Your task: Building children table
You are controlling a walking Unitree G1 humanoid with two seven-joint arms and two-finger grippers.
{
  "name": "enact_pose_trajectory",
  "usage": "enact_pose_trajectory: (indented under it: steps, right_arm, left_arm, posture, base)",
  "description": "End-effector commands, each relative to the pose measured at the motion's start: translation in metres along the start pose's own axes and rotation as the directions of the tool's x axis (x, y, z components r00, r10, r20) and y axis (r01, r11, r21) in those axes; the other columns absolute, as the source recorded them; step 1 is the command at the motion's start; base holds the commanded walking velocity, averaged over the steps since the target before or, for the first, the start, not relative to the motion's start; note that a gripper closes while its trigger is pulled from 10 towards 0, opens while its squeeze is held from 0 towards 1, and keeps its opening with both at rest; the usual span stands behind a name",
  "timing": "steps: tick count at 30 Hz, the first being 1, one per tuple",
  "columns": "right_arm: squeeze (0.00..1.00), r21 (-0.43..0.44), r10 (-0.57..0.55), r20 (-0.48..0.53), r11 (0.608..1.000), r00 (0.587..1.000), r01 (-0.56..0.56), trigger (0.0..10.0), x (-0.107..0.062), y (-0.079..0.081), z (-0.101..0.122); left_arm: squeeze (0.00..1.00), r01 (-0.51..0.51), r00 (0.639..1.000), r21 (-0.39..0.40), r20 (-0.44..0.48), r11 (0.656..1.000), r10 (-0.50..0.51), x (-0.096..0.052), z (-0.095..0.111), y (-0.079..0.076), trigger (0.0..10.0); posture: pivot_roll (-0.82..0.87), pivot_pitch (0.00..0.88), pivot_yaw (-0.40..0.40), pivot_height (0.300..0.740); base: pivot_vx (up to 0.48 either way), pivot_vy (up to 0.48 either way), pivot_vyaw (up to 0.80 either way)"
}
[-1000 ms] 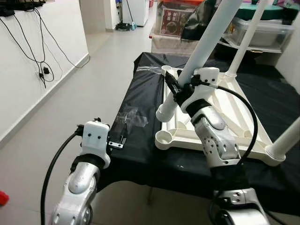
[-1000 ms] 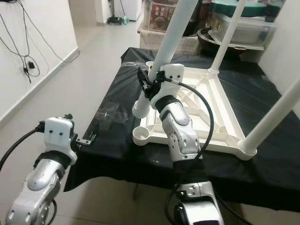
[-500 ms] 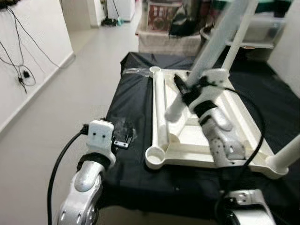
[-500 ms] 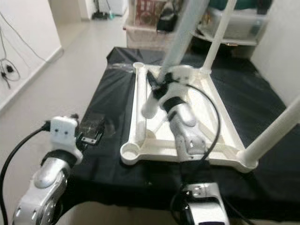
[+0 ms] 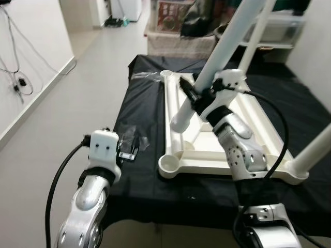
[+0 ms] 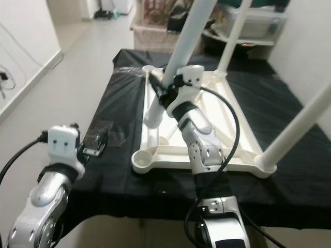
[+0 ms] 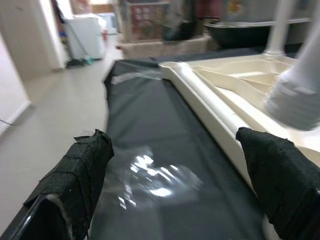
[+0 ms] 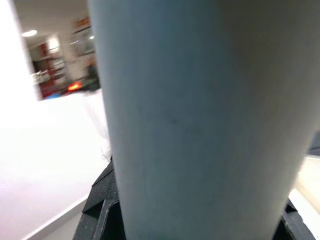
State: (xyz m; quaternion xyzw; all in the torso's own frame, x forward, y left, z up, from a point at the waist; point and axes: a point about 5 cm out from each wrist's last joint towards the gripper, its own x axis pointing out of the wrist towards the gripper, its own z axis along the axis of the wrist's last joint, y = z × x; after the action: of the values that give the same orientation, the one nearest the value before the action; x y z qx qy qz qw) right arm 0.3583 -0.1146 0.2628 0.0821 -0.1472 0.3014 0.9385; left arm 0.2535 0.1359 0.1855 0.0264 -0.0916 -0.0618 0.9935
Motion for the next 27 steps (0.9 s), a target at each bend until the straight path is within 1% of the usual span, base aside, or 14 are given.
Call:
enact_pose_trajectory:
  steps: [1, 2, 3, 4, 5, 9, 10, 12, 15, 18, 20, 23, 26, 27]
  right_arm:
    - [0.00, 0.028, 0.068, -0.020, 0.997, 0.997, -0.067, 10.0, 0.003, 0.002, -0.001]
    - [0.00, 0.046, 0.135, -0.050, 0.990, 0.990, -0.133, 10.0, 0.004, 0.000, -0.002]
    - [0.00, 0.046, 0.135, -0.050, 0.990, 0.990, -0.133, 10.0, 0.004, 0.000, -0.002]
    - [0.00, 0.060, 0.177, -0.067, 0.983, 0.982, -0.173, 10.0, 0.004, -0.001, -0.003]
    - [0.00, 0.060, 0.291, -0.123, 0.956, 0.949, -0.286, 10.0, 0.005, -0.005, -0.008]
    - [0.00, 0.085, 0.367, -0.140, 0.930, 0.920, -0.358, 10.0, 0.009, -0.005, -0.010]
    - [0.00, 0.111, 0.410, -0.141, 0.911, 0.901, -0.397, 10.0, 0.011, -0.003, -0.009]
    - [0.00, 0.149, 0.535, -0.139, 0.843, 0.834, -0.516, 10.0, 0.011, 0.003, -0.009]
    - [0.00, 0.168, 0.645, -0.133, 0.763, 0.753, -0.624, 10.0, 0.006, 0.006, -0.010]
    - [0.00, 0.167, 0.668, -0.136, 0.743, 0.732, -0.648, 10.0, 0.005, 0.006, -0.011]
    - [0.00, 0.188, 0.719, -0.129, 0.694, 0.683, -0.695, 10.0, 0.003, 0.006, -0.010]
    - [0.00, 0.198, 0.731, -0.121, 0.681, 0.672, -0.705, 10.0, 0.003, 0.005, -0.010]
    - [0.00, 0.193, 0.761, -0.120, 0.648, 0.638, -0.736, 10.0, 0.002, 0.002, -0.008]
    - [0.00, 0.193, 0.761, -0.120, 0.648, 0.638, -0.736, 10.0, 0.002, 0.002, -0.008]
  left_arm:
    - [0.00, 0.040, 0.999, -0.024, -0.021, 0.999, -0.041, -0.003, -0.003, -0.004, 10.0]
    - [0.00, 0.090, 0.995, -0.047, -0.031, 0.995, -0.092, -0.008, -0.004, -0.010, 10.0]
    - [0.00, 0.090, 0.995, -0.047, -0.031, 0.995, -0.092, -0.008, -0.004, -0.010, 10.0]
    - [0.00, 0.122, 0.992, -0.061, -0.037, 0.991, -0.124, -0.012, -0.004, -0.013, 10.0]
    - [0.00, 0.227, 0.971, -0.122, -0.053, 0.966, -0.235, -0.023, -0.005, -0.026, 10.0]
    - [0.00, 0.290, 0.951, -0.168, -0.061, 0.942, -0.303, -0.033, -0.004, -0.038, 10.0]
    - [0.00, 0.313, 0.942, -0.186, -0.066, 0.931, -0.329, -0.038, -0.004, -0.043, 10.0]
    - [0.00, 0.340, 0.928, -0.219, -0.080, 0.915, -0.364, -0.051, -0.003, -0.052, 10.0]
    - [0.00, 0.359, 0.916, -0.233, -0.096, 0.904, -0.389, -0.061, -0.002, -0.056, 10.0]
    - [0.00, 0.363, 0.914, -0.236, -0.100, 0.901, -0.394, -0.064, -0.002, -0.057, 10.0]
    - [0.00, 0.355, 0.914, -0.247, -0.111, 0.902, -0.390, -0.067, -0.002, -0.056, 10.0]
    - [0.00, 0.348, 0.916, -0.247, -0.118, 0.904, -0.385, -0.068, -0.002, -0.055, 10.0]
    - [0.00, 0.343, 0.915, -0.254, -0.128, 0.905, -0.383, -0.072, -0.001, -0.055, 10.0]
    - [0.00, 0.343, 0.915, -0.254, -0.128, 0.905, -0.383, -0.072, -0.001, -0.055, 10.0]
  posture:
    - [0.06, 0.142, -0.068, 0.740]
    - [0.06, 0.158, -0.070, 0.740]
    - [0.06, 0.158, -0.070, 0.740]
    - [0.06, 0.158, -0.070, 0.740]
    - [0.07, 0.172, -0.070, 0.740]
    - [0.07, 0.199, -0.068, 0.740]
    - [0.08, 0.212, -0.069, 0.740]
    - [0.09, 0.236, -0.069, 0.740]
    - [0.10, 0.264, -0.068, 0.740]
    - [0.10, 0.267, -0.068, 0.740]
    - [0.10, 0.281, -0.063, 0.740]
    - [0.10, 0.288, -0.061, 0.740]
    - [0.10, 0.297, -0.057, 0.740]
    - [0.10, 0.297, -0.057, 0.740]
  base:
    - [0.000, 0.000, 0.00]
    - [0.000, 0.000, 0.00]
    - [0.000, 0.000, 0.00]
    - [0.000, 0.000, 0.00]
    - [0.000, 0.000, 0.00]
    - [0.000, 0.000, 0.00]
    - [0.000, 0.000, 0.00]
    - [0.000, 0.000, 0.00]
    - [0.000, 0.000, 0.00]
    - [0.000, 0.000, 0.00]
    - [0.000, 0.000, 0.00]
    - [0.000, 0.000, 0.00]
    - [0.000, 0.000, 0.00]
    - [0.000, 0.000, 0.00]
